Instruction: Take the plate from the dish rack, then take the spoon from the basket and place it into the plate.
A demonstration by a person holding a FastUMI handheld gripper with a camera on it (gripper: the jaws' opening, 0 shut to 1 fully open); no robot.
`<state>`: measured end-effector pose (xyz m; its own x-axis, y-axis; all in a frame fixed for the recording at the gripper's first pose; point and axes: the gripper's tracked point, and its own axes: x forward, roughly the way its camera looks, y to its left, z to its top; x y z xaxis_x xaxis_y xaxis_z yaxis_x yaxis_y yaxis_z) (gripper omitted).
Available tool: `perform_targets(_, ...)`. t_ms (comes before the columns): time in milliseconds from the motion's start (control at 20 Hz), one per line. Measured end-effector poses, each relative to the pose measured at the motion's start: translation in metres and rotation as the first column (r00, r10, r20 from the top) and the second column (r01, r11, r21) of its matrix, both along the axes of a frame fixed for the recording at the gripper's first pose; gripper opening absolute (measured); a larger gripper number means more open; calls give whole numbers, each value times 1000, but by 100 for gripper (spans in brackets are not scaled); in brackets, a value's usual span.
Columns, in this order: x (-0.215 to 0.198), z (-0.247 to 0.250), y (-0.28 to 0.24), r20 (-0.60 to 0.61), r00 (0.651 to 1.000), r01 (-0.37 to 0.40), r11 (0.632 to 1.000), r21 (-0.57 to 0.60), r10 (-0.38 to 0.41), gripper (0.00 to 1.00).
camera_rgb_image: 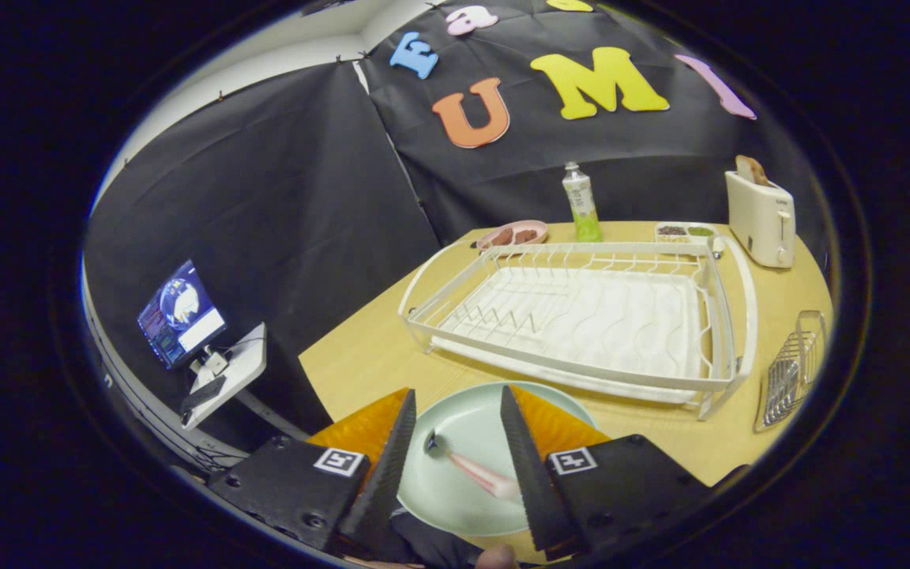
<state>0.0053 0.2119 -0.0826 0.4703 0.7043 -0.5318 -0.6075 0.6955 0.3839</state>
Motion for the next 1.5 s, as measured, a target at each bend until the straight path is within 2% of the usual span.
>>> perform_targets(100, 6, 7, -6, 27, 999, 38, 999, -1, -38, 85)
perform_targets(250, 12, 17, -17, 85, 991, 105, 994, -7, -104, 94)
perform_targets(400, 17, 35, -34, 180, 964, 199, 980, 4, -197, 94)
perform_targets(500, 20, 48, -51, 261, 925, 281, 959, 22, -277, 95)
perform_targets(600, 14, 67, -67, 323, 870, 371, 926, 70, -373, 97)
perform_targets(750, 0, 87, -100, 404, 753, 527, 844, 102, -519, 100)
perform_targets(800, -8, 89, -103, 423, 723, 560, 822, 106, -547, 100)
perform_targets(950, -26, 88, -112, 444, 659, 629, 769, 116, -606, 100)
perform_targets(1100, -40, 88, -118, 507, 584, 676, 726, 129, -634, 100)
perform_targets(1200, -49, 87, -118, 538, 552, 691, 711, 134, -637, 100)
perform_targets(1350, -61, 81, -103, 524, 553, 685, 712, 157, -648, 100)
perform_targets(1500, -62, 92, -97, 571, 500, 693, 696, 188, -651, 100)
